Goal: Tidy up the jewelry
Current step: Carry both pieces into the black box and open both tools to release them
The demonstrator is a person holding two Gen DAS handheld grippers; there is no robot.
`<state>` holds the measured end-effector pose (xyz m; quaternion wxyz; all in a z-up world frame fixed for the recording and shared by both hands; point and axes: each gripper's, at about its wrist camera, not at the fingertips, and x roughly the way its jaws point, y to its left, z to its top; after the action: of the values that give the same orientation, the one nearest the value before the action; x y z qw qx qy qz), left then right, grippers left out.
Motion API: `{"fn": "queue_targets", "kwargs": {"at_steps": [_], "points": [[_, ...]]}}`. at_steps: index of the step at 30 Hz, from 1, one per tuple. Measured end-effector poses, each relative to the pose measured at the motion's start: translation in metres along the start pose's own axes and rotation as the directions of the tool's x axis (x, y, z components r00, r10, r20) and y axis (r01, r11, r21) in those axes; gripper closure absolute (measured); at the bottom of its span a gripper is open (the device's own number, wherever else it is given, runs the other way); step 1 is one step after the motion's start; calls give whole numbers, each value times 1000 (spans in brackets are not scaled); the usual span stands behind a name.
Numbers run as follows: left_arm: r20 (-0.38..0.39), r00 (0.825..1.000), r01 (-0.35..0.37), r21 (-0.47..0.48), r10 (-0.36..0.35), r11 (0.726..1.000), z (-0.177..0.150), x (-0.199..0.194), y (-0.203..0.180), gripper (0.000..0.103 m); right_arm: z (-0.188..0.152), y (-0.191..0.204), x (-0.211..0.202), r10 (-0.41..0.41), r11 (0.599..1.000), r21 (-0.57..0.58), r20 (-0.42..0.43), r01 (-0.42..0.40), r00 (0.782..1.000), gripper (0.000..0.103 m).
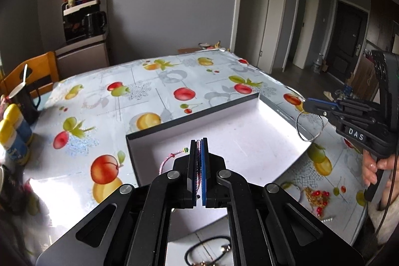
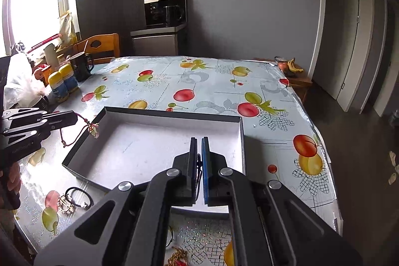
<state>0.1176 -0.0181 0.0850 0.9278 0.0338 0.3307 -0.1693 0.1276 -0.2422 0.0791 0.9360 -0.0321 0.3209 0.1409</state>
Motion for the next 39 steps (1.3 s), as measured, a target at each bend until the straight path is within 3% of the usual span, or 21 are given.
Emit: {"fn": "queue_targets", "kwargs": {"at_steps": [7,12,24,39], "points": [[-32,994,-105,-25,104,994,3,44,16,100,-13,-11,39,3,997,81,-57,2,998,100],[-77,987,-144,-39,140,989,-7,66,26,100,-24,-14,50,35,993,119,-85,-24,996,100],[-141,986,-100,-44,92,994,-28,82,20,100,-33,0,53,41,997,71,-92,-35,995,101],[-155,981,-122,-4,120,993,-34,87,15,97,-36,-10,54,-13,996,86,-80,20,997,101]]}}
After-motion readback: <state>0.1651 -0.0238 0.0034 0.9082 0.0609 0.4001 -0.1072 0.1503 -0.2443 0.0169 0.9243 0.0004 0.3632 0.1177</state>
